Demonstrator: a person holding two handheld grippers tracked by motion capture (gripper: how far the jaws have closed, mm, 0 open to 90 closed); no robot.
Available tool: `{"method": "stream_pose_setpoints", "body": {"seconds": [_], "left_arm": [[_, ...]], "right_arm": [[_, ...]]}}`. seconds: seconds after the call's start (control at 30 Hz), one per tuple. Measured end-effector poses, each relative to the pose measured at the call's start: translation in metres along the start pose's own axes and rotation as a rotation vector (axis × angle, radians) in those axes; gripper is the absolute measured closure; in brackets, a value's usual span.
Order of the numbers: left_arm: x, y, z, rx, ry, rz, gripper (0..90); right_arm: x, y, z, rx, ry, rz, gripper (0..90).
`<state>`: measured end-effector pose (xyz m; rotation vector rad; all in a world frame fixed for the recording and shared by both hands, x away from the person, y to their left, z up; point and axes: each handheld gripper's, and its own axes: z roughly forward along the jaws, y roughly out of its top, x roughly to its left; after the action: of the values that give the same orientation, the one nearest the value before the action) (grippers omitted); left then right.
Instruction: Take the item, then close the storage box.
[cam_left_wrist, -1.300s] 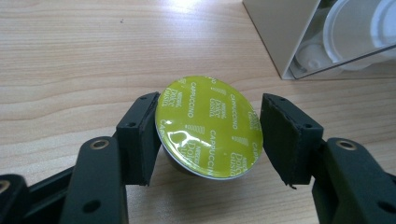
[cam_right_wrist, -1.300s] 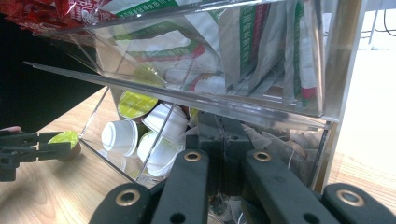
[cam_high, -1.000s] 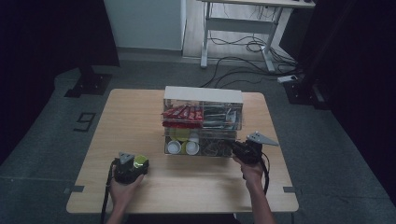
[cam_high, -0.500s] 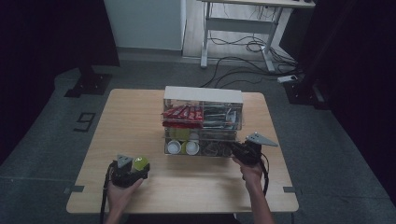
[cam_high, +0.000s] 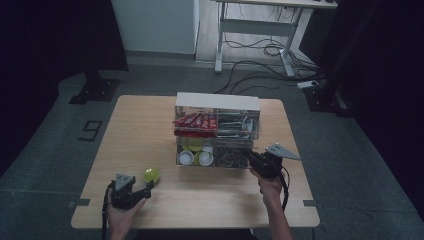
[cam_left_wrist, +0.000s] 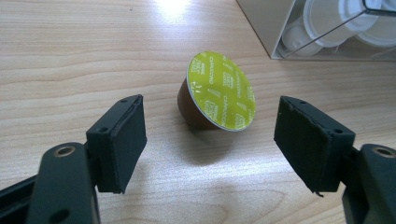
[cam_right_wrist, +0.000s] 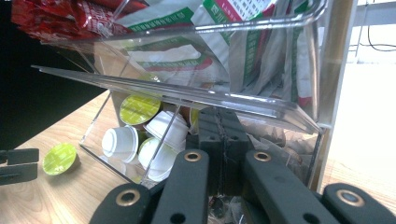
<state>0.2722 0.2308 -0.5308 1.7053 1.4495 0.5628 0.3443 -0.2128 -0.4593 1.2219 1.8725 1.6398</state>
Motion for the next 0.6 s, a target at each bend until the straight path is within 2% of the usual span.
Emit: {"method": "stream_pose_setpoints", "body": {"seconds": [0.2,0.6], "left_arm": [[-0.0059,0.0004,-0.0007,-0.002,-0.017,0.018,25.7],[-0.0016,0.0003,-0.0026,0.003,-0.023,0.009,25.9]], "right_arm": [[-0.0028,0.0004,-0.0037,-0.003,0.003,0.012,88.9],[-0.0006,-0.0065,-0.0049,0.015,-0.003,0.017,88.9]]}}
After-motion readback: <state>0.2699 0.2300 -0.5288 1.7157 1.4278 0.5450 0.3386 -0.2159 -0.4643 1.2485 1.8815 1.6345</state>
